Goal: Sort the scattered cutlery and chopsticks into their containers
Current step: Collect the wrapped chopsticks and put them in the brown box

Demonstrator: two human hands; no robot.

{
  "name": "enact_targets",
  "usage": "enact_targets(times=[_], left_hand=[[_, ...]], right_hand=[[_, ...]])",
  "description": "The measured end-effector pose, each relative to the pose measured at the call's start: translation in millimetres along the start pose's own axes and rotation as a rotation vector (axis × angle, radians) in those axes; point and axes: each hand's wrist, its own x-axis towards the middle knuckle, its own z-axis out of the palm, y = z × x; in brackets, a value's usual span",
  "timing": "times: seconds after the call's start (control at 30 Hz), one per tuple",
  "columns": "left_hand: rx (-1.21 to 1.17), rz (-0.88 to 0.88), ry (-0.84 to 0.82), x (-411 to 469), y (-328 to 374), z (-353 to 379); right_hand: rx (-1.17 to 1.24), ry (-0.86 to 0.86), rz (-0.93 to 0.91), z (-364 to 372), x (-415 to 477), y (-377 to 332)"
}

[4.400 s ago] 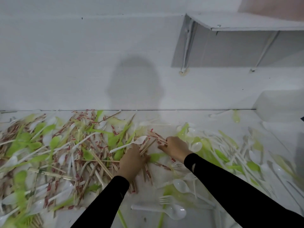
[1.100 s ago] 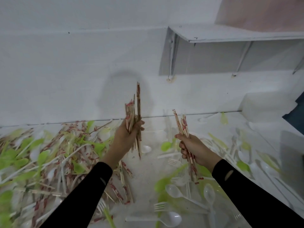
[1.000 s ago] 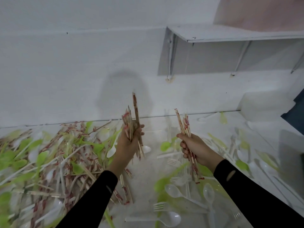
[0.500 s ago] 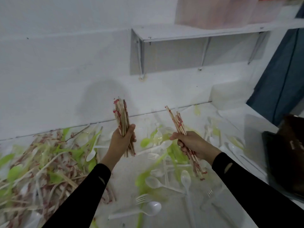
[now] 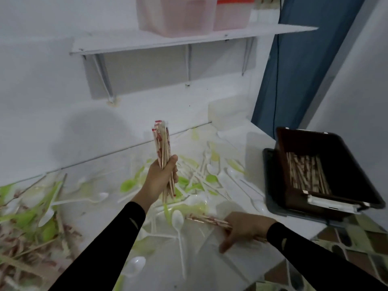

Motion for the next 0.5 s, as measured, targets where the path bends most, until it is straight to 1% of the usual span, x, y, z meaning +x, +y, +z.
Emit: enact_targets(times=[0.07,0.1,0.13,0.23,0.27,0.3,0.37,0.43,0.5], left_hand=[[0.001,-0.013,-0.018,1,0,9],[-0.007,-0.017,-0.024,1,1,12],[-0.019,-0.017,-0.027,0,3,16],[-0.033,-0.012,0.011,-3,11,26],[-0.021,0.0,0.035,-5,15,30],[-0.007,0.011,0.054,-7,19,32],[-0.033,0.025,0.069,-10,28,38],[-0.147,0.017,0.047,-12,37,46],[-0.277,-0.007,-0.014,-15,50,64]], right_hand=[[-0.02,-0.005,-0.031,0,0,3],[-0.038,0.021,-0.053,-1,2,4],[-0.07,0.073,-0.072,-4,5,4],[-0.171,0.316,-0.085,-16,16,2],[-0.155,0.385,-0.086,-21,16,1],[-0.1,0.438,-0.099,-27,15,0],[0.122,0.496,-0.162,-43,4,-6],[0.372,0.509,-0.209,-64,-12,-12],[0.544,0.543,-0.243,-92,-29,-9]])
